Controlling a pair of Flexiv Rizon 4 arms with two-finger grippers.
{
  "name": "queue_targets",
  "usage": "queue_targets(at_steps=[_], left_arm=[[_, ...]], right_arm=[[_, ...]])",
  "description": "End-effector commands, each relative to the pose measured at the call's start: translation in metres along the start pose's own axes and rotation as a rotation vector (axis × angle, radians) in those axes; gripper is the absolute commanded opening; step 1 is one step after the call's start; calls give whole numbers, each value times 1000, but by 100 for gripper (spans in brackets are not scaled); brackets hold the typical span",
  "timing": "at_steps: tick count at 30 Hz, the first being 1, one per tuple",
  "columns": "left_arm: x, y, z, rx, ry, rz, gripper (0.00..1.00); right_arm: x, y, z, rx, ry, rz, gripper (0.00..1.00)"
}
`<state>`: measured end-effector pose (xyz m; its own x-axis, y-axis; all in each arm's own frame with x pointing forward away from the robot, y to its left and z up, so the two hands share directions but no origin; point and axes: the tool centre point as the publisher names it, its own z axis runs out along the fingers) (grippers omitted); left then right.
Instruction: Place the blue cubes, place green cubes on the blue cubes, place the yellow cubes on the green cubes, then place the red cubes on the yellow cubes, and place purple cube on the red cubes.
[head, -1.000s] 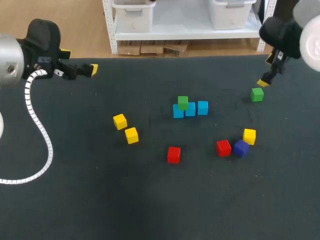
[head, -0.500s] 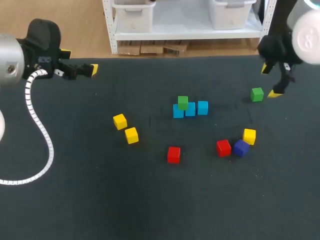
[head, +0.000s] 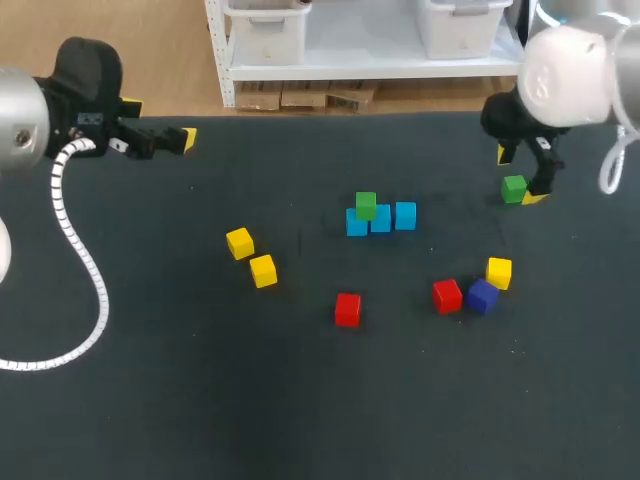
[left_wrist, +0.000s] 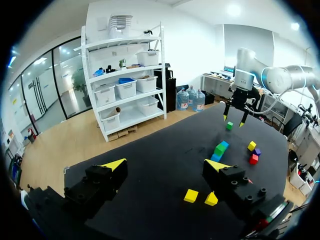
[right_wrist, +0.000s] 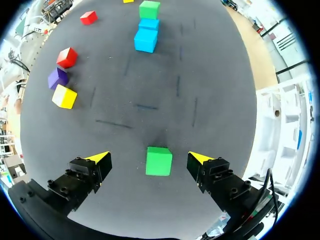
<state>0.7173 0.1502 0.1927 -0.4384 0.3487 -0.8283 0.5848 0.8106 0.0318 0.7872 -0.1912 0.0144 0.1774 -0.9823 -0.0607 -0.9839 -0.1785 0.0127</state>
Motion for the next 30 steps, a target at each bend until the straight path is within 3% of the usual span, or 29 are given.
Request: queue_targets(at_steps=[1,6,9,10,13,15,16,17,25,30], left_arm=[[2,3,0,13,-10,2,100],[2,3,0,13,-10,2,100],[2,3,0,13,-10,2,100],[2,3,0,13,-10,2,100],[2,3,0,13,-10,2,100],[2,3,0,13,-10,2,100],[2,3,0,13,-10,2,100],[2,3,0,13,-10,2,100],[2,3,0,13,-10,2,100],[2,3,0,13,-10,2,100]], right_arm=[[4,-6,7,-69,-2,6,96],[10,-3,15,-79,3,17,100],[13,-3,17,-83,8,23,95],[14,-4,18,-82,9,24,88],[14,-4,19,-76,17,28,44],[15,-5,18,-66,11,35,27],[14,-5,17,-63,12,38,7],[14,-5,17,-61,11,38,0],[8,1,6,-50,0,95,0],[-6,3,-12,-13,64,152,0]])
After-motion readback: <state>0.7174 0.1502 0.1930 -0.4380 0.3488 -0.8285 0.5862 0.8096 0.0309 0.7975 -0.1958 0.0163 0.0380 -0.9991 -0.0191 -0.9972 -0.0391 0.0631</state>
